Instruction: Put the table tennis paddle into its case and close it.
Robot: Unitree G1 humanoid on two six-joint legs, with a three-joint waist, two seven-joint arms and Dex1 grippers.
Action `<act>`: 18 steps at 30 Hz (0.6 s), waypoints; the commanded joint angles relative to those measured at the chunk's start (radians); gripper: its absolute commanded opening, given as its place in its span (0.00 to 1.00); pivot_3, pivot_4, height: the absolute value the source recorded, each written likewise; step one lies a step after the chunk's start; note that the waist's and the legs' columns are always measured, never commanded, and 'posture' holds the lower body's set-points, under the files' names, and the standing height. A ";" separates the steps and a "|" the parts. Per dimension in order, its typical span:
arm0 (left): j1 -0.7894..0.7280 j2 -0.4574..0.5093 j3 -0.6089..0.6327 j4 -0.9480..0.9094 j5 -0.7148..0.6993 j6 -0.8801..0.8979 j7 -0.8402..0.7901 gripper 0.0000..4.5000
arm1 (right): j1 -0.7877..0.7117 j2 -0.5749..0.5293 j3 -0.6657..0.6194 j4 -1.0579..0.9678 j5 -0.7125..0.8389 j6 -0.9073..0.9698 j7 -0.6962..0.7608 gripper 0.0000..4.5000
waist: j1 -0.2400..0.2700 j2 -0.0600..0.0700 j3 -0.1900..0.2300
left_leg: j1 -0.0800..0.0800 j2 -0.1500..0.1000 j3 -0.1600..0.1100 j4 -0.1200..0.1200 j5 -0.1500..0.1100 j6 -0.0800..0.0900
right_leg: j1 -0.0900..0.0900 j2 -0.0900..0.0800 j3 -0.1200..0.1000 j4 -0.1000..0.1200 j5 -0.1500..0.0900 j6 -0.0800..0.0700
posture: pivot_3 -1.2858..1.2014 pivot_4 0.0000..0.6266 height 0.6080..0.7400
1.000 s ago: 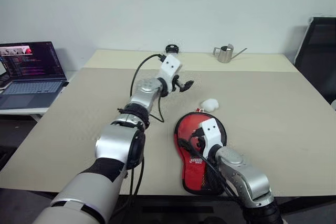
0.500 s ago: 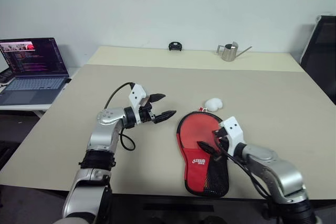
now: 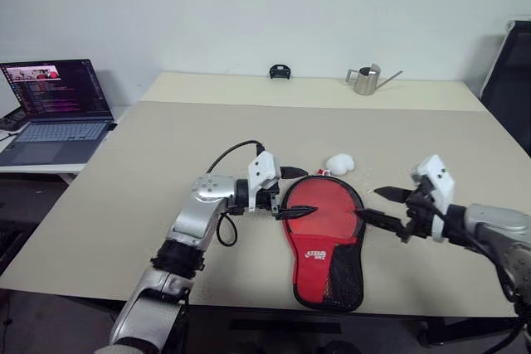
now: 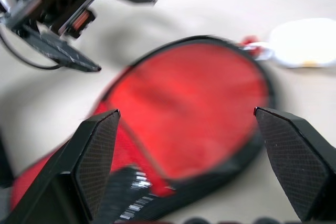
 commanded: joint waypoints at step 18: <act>-0.090 -0.130 -0.066 0.340 0.120 -0.253 0.038 0.99 | -0.287 0.106 0.161 0.295 -0.133 -0.143 -0.165 1.00 | -0.007 0.000 0.000 | 0.000 0.000 0.001 0.000 0.000 0.000 | -0.001 0.000 0.001 0.002 0.000 0.000 | 0.52 0.24 1.00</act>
